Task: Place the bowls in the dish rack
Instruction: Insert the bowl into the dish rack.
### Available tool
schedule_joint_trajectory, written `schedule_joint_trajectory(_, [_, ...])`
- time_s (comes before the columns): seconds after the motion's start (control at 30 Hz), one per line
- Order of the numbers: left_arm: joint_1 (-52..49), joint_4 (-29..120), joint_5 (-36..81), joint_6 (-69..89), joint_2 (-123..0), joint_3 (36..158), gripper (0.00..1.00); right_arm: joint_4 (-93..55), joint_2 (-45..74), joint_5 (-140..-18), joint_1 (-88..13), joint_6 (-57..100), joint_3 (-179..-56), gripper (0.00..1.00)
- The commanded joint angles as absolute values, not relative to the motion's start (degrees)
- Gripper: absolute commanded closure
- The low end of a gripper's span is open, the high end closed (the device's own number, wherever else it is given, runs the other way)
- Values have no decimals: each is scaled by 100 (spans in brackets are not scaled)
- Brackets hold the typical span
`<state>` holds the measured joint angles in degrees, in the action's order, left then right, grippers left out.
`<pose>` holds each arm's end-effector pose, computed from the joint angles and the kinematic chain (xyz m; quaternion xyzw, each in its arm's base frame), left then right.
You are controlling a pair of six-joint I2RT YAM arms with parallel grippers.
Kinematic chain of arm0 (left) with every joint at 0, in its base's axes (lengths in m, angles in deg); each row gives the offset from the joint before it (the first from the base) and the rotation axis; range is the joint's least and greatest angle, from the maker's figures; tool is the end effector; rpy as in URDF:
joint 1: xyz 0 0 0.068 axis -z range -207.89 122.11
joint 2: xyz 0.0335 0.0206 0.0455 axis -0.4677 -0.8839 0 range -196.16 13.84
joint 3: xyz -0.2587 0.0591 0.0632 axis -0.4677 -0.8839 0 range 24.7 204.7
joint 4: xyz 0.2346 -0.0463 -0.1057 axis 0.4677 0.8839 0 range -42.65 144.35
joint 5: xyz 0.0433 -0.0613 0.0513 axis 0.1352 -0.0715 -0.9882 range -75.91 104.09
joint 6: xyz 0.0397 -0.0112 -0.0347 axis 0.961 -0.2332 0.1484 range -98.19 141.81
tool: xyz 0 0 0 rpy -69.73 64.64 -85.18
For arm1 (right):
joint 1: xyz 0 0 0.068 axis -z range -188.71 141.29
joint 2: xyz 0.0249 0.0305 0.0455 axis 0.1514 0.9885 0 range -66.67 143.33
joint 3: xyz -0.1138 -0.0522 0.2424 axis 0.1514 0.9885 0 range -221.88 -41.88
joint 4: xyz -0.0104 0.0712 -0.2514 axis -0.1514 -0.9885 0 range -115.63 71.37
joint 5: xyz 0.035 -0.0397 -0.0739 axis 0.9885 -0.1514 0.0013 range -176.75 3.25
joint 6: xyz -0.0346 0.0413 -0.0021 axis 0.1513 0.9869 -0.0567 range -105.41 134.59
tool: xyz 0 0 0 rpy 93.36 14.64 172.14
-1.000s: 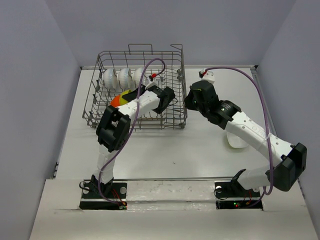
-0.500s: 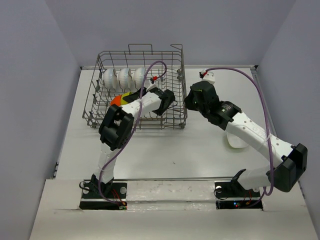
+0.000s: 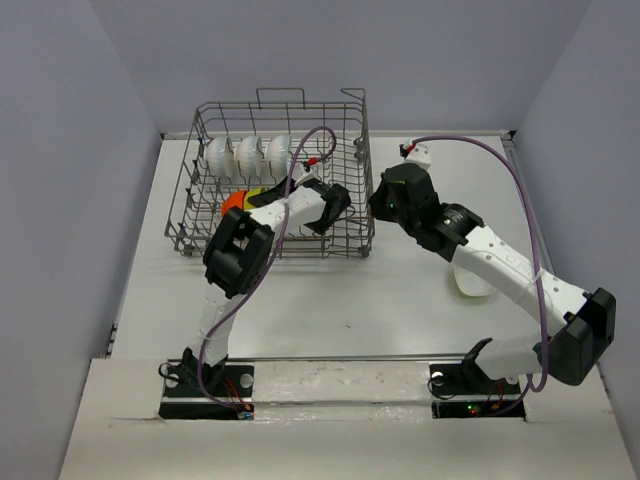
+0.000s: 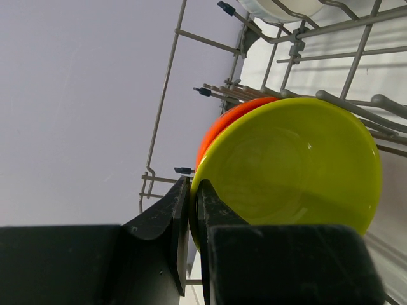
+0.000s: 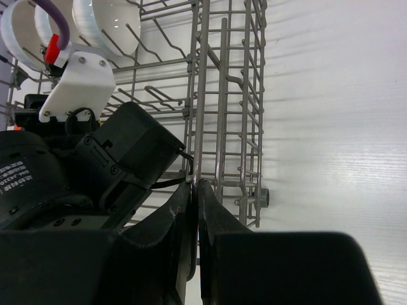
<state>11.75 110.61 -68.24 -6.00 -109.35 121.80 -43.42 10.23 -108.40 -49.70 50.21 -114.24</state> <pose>0.3397 -0.2355 0.2018 0.0739 0.7492 0.5451 0.3689 0.2370 0.1885 0.3586 0.0550 0.8513 0.1803 0.4897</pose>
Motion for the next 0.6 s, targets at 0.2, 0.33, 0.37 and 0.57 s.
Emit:
schedule_joint_trajectory(0.2, [1166,11203,-7363,-676,-10956,12261,81,-4376,883,-10775,-5063,4939,-11298,93])
schedule_joint_trajectory(0.33, [1166,11203,-7363,-667,-10991,12279,76,-4376,874,-10775,-5063,4931,-11298,93])
schedule_joint_trajectory(0.37, [1166,11212,-7363,-667,-10999,12279,75,-4376,865,-10784,-5063,4939,-11298,93])
schedule_joint_trajectory(0.57, [1201,11203,-7371,-675,-11008,12323,64,-4376,865,-10784,-5063,4939,-11290,93])
